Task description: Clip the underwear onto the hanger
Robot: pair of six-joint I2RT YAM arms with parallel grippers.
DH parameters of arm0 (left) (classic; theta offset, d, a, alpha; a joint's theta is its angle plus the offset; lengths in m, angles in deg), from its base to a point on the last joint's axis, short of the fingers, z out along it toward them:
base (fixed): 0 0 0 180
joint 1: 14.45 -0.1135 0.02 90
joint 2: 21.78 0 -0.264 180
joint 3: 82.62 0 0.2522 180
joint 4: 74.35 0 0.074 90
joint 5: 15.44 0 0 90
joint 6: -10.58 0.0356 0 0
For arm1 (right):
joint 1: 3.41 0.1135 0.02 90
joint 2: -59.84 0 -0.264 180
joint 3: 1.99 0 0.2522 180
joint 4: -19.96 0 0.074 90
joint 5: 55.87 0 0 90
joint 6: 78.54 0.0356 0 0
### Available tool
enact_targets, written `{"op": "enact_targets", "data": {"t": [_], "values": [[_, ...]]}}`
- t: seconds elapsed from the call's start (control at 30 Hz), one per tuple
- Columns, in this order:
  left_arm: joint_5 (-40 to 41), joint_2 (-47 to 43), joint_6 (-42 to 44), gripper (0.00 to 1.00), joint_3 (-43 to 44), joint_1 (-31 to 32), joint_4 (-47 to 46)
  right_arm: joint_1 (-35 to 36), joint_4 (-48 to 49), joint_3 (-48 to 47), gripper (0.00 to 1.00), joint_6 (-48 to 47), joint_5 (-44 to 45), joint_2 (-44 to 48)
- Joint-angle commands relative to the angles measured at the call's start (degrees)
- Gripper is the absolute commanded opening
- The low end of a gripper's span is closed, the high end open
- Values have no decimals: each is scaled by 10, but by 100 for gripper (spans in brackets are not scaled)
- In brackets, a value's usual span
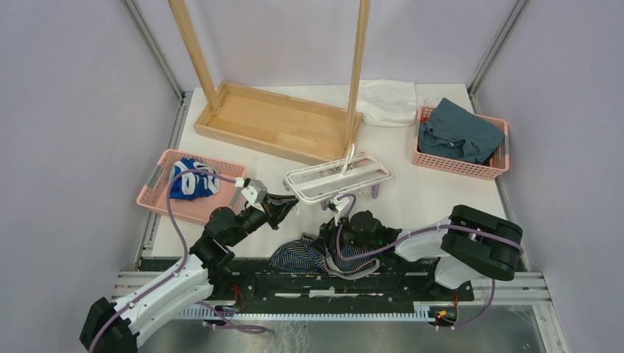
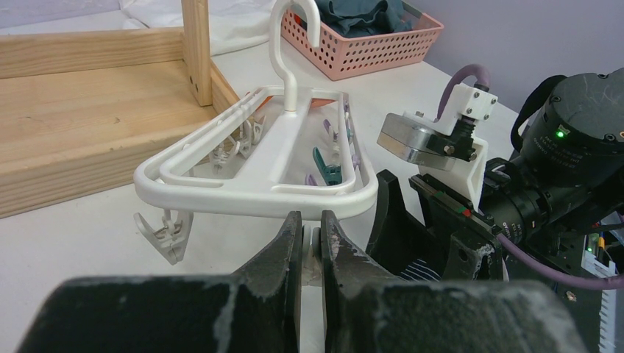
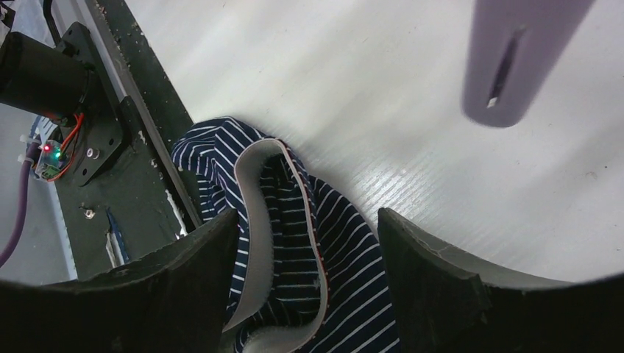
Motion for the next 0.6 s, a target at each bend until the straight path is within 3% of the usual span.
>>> {"op": "enact_targets", "data": {"t": [0.0, 0.4, 0.47, 0.57], "values": [[-2, -6, -7, 3, 27, 1, -47, -2, 46, 10, 75, 12, -5, 1], [-1, -7, -8, 3, 27, 1, -47, -2, 85, 6, 45, 14, -10, -26], [-1, -7, -8, 3, 27, 1, -47, -2, 96, 4, 48, 14, -13, -35], [-1, -5, -8, 3, 27, 1, -49, -2, 116, -2, 65, 17, -17, -51]]}}
